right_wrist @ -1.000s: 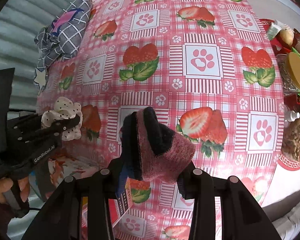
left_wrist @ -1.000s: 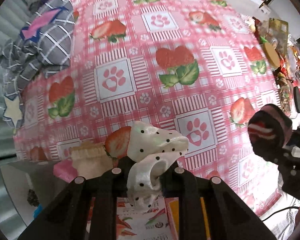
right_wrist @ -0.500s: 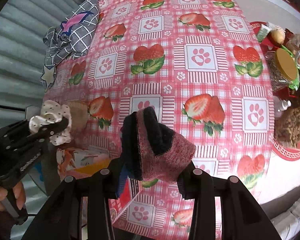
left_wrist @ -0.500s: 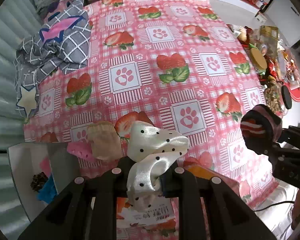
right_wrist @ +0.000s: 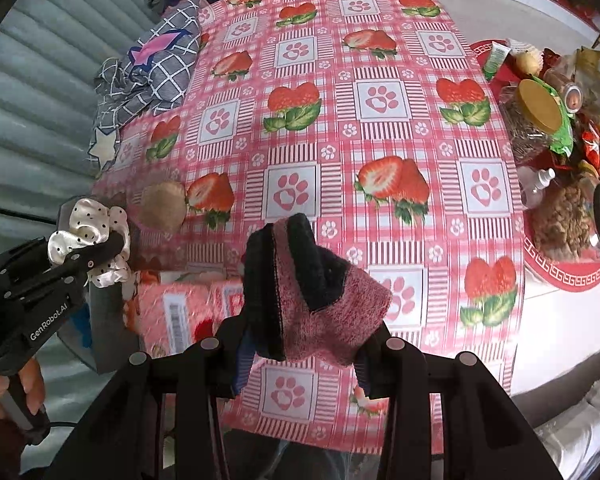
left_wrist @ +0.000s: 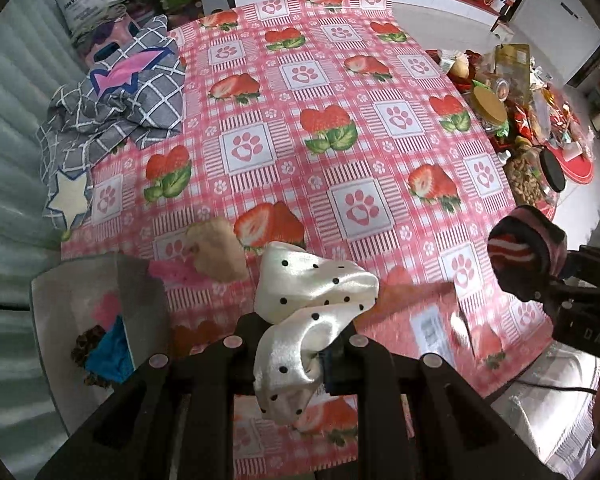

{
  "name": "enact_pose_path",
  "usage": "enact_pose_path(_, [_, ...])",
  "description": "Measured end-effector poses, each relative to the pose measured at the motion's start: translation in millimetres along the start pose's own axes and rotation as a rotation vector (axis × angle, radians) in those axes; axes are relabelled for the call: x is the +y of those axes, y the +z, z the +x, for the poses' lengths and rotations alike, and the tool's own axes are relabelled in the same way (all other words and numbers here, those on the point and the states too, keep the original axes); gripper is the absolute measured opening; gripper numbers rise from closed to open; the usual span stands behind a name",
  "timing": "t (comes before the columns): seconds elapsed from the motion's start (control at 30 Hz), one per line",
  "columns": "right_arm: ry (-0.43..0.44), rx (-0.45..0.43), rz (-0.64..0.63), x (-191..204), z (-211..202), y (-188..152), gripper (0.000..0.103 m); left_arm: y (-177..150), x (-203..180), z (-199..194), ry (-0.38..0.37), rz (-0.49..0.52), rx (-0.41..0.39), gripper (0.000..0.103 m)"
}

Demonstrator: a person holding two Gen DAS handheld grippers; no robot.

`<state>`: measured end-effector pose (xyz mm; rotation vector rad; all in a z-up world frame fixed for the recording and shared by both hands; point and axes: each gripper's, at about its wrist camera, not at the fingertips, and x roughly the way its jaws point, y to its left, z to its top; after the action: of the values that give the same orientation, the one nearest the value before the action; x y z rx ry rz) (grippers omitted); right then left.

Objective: Organize soft objects
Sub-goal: 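Lift and carry the polka-dot scrunchie and pink-black sock over the white box with both grippers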

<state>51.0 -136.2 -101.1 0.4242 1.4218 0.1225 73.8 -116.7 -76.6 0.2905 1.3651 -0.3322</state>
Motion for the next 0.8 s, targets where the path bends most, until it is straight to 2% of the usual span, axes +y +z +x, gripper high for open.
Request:
enact_pose_path(0.4, [-0.015,0.030,-0.011,20,-9,-61,0.042,-62,7,-18,-0.016,-0.003,0.003,0.020])
enact_pose_path(0.63, [0.004,0.067,-0.067,47,-4,-90,0.042,-98,30,-26,-0.011,-0.057,0.008,0.020])
enact_pose_path(0.8, [0.012,0.079,-0.122,72,-2,-97,0.042,-116,53,-31,0.008,-0.116,0.000,0.020])
